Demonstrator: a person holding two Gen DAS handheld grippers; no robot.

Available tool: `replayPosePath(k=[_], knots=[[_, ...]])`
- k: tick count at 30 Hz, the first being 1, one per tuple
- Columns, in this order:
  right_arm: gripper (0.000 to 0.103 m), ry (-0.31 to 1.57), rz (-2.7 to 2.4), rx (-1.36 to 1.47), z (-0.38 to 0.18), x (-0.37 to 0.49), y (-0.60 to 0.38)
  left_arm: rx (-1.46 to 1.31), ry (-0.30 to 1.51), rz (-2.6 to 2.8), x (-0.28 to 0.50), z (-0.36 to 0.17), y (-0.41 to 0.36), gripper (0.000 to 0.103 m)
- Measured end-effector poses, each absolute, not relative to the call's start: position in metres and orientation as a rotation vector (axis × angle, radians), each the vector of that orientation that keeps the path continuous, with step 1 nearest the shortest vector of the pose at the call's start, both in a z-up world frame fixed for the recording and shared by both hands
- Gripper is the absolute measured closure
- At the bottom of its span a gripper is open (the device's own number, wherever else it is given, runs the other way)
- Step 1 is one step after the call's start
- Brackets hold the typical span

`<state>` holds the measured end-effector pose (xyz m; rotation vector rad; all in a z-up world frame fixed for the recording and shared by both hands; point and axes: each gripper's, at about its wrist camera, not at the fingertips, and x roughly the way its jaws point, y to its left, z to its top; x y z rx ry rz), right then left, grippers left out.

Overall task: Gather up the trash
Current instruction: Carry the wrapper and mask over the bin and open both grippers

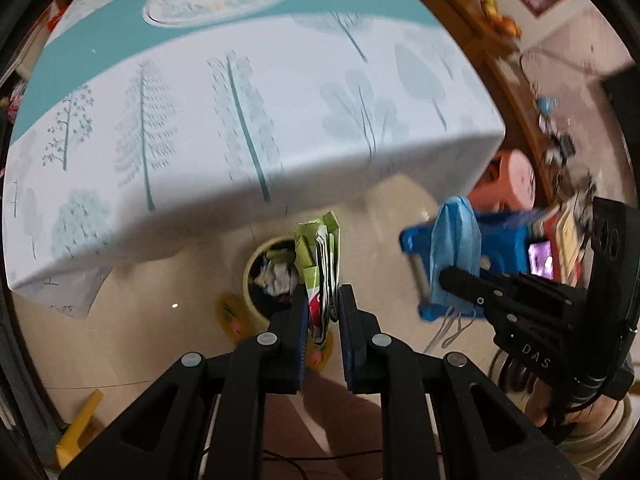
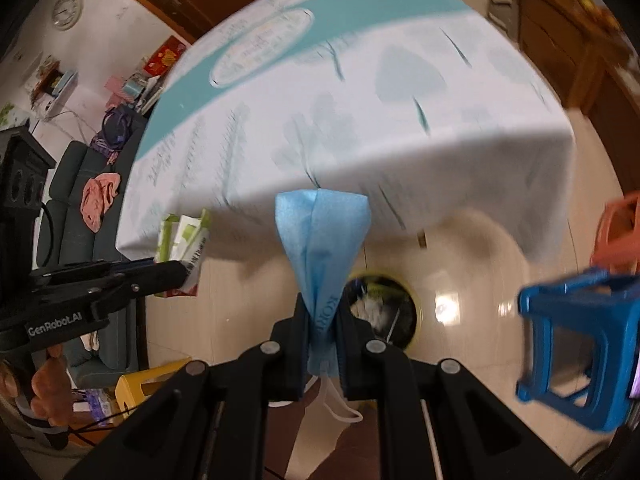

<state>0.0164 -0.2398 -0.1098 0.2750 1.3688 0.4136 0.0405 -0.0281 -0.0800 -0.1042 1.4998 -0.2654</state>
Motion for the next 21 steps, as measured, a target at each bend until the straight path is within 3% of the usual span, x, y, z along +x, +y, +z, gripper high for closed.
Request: replayPosePath(k=[8, 21], knots=[[0.092, 1.426, 0.355, 0.308, -0.171, -0.016, -0.234, 0.008, 1.53, -0.296, 0.006, -0.131, -0.046, 0.091], [0.09, 1.491, 0.23, 0.385, -0.344, -0.032, -0.221, 0.027, 1.591, -0.351, -0.01, -0.303, -0.048, 0.089]])
